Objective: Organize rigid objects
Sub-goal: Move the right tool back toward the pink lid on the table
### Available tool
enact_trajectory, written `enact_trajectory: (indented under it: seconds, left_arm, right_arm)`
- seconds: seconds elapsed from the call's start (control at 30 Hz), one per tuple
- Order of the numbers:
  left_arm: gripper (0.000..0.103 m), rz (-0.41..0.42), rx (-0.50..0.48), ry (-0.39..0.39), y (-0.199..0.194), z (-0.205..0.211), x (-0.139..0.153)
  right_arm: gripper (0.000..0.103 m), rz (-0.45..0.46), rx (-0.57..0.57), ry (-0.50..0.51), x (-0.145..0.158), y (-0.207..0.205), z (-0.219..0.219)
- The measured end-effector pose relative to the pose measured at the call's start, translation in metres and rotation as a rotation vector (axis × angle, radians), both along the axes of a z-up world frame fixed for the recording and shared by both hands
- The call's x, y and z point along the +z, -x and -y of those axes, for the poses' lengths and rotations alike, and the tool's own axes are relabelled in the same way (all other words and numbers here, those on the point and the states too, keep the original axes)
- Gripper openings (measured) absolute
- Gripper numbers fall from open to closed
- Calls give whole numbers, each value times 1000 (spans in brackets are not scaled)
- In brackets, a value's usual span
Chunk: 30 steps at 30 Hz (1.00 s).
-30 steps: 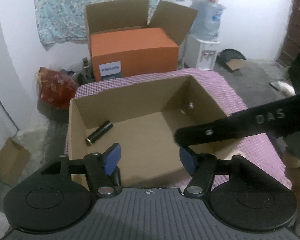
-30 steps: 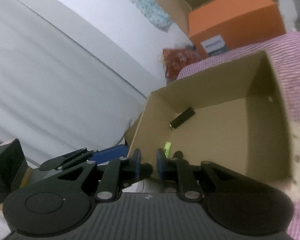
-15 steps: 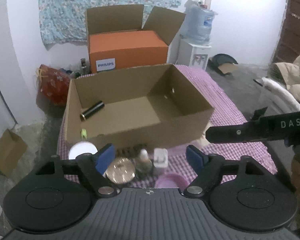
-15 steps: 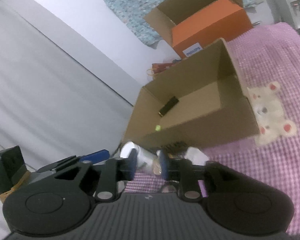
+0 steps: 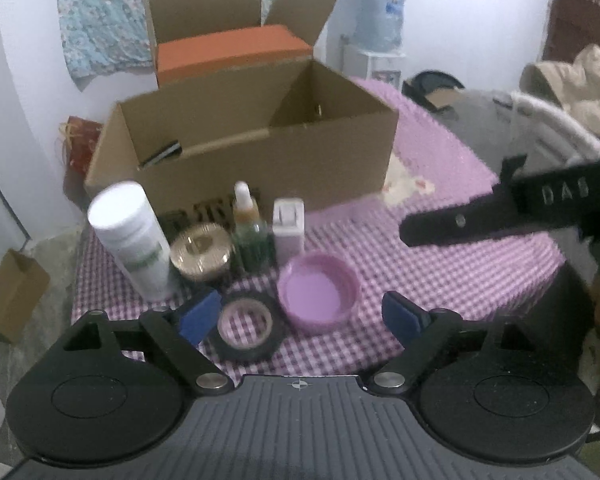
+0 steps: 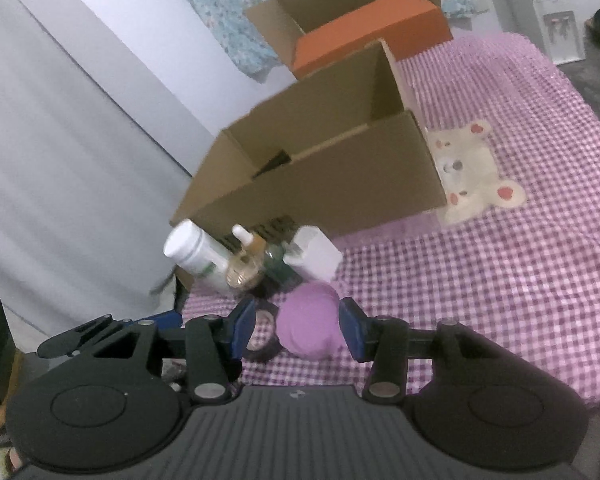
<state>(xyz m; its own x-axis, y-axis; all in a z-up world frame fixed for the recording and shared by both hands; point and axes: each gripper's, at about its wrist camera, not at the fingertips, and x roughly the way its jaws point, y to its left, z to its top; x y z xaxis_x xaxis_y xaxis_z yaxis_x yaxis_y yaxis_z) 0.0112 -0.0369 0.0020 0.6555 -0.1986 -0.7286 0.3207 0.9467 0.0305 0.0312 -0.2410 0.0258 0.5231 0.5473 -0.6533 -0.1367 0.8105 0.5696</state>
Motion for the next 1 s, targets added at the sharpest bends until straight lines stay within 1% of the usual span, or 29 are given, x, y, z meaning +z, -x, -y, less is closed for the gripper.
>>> enact_trajectory:
  seconds: [0.2, 0.33, 0.47, 0.7, 0.77, 0.9, 0.97, 1.0]
  left_arm:
    - [88, 23, -21, -39, 1, 12, -20]
    - [80, 5, -43, -61, -2, 19, -32]
    - [77, -31, -63, -49, -4, 23, -39]
    - [76, -79, -68, -39, -13, 29, -49]
    - [75, -88, -68, -42, -15, 31, -52]
    - [75, -104, -66, -35, -19, 33, -56]
    - [75, -112, -67, -32, -19, 33, -57]
    - [75, -116, -68, -32, -19, 33, -57]
  right_arm:
    - [49, -7, 33, 54, -19, -9, -14]
    - [48, -22, 47, 100, -34, -20, -23]
    - [42, -39, 63, 138, -45, -32, -28]
    - [38, -68, 134, 197, -56, -52, -38]
    - [34, -74, 156, 216, -59, -57, -41]
    - [32, -84, 178, 248, -67, -60, -44]
    - [27, -78, 185, 265, -70, -60, -43]
    - [26, -77, 188, 267, -70, -61, -43]
